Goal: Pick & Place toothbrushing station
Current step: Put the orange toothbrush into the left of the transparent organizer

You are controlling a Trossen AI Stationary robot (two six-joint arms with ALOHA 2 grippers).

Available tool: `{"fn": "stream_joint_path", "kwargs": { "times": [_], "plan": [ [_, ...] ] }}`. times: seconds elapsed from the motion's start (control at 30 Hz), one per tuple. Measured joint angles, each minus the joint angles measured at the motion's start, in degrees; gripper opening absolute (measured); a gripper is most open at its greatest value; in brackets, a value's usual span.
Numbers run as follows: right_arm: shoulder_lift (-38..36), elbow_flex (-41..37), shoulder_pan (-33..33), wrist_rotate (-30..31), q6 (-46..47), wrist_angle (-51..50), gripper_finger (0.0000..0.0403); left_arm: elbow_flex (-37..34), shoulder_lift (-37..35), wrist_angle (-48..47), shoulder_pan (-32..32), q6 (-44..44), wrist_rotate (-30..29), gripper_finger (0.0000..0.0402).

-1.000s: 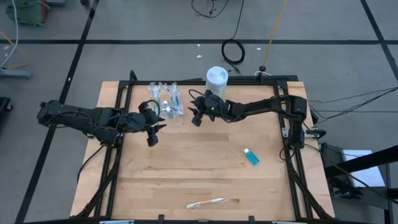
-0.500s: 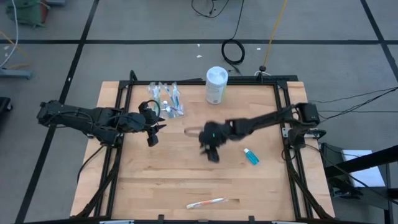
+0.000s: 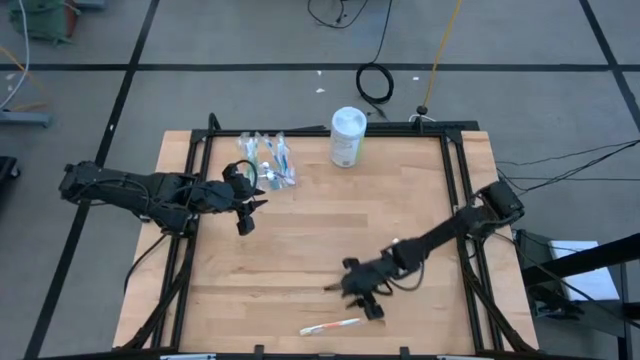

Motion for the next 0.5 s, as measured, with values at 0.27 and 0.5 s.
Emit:
{"fn": "stream_joint_path", "kwargs": {
  "times": [0.27, 0.5],
  "plan": [
    [0.7, -5.9, 6.8, 3.9, -0.5, 19.1, 0.0141, 0.0, 0.0, 0.0, 0.0, 0.0, 0.7, 0.0118],
    [6.0, -8.9, 7.6, 8.1, 2.3, 27.6, 0.0141, 0.0, 0.0, 0.1, 0.0, 0.6, 1.4, 0.0118]
  ]
}}
